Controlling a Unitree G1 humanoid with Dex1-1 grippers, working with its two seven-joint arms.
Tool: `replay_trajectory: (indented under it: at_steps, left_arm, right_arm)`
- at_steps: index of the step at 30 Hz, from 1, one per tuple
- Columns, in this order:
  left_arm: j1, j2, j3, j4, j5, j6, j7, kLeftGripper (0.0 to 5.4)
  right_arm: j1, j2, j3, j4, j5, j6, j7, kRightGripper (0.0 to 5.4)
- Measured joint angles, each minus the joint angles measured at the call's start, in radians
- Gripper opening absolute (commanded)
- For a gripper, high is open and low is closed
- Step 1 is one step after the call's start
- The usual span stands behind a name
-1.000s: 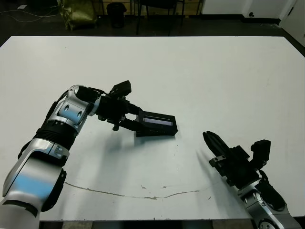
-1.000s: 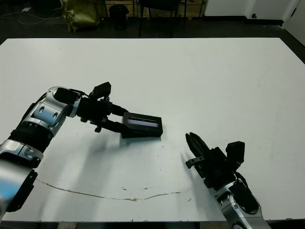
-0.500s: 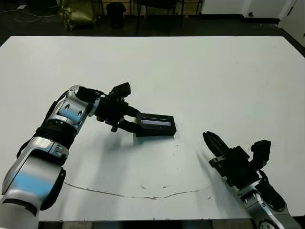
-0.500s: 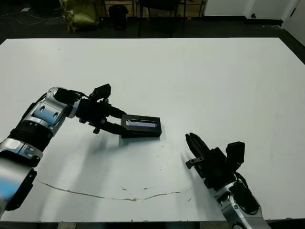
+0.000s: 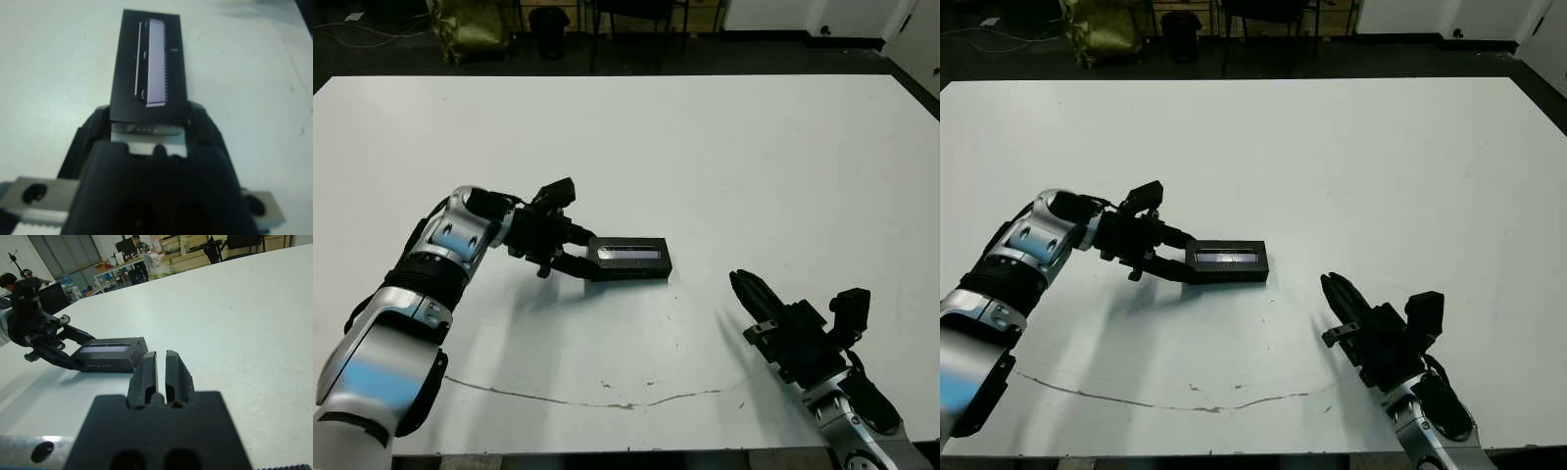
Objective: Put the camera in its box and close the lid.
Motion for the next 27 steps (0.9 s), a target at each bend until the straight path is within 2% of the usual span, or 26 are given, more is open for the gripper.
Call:
replay_trajectory:
  at_steps: [11,20,27]
  left_arm:
    - [-0.017,-0.060,0.012,0.159,0.005,-0.106,0.032,2.25]
    - [-0.018,-0.065,0.005,0.176,0.012,-0.132,0.044,2.25]
    - [-0.019,-0.039,-0.033,0.196,0.044,-0.353,0.016,3.89]
  right_arm:
    - [0.008,0.002,-0.009,-0.016,0.021,0.021,-0.014,0.00]
    - [0.009,0.002,-0.009,-0.019,0.022,0.028,-0.015,0.00]
    - [0.010,0.002,-0.008,-0.020,0.017,0.028,-0.016,0.00]
